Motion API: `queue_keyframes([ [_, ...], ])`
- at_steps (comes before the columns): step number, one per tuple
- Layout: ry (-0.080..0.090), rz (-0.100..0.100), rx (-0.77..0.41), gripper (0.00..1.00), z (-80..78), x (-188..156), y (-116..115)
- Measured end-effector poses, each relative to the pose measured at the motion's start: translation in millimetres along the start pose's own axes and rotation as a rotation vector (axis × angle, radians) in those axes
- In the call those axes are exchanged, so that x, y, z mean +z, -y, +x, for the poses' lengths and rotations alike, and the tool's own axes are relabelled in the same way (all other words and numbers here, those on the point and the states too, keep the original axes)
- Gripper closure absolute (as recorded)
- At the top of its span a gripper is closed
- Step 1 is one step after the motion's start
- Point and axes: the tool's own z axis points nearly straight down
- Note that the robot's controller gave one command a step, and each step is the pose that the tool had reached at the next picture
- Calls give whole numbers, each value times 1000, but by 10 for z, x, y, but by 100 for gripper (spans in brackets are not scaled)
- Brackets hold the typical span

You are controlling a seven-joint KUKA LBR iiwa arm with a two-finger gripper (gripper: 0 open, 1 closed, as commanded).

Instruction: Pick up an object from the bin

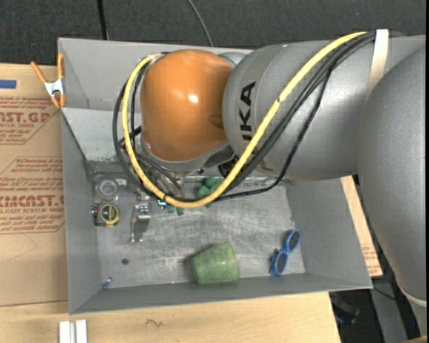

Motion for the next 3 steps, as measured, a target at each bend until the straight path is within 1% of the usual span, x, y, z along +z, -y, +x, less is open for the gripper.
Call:
queue_keyframes([
  [1, 20, -5, -123, 0, -155, 1407, -26],
  [2, 7, -2, -123, 100, -120, 1463, -16],
  [3, 12, 1, -468, 100, -389, 1065, 185],
])
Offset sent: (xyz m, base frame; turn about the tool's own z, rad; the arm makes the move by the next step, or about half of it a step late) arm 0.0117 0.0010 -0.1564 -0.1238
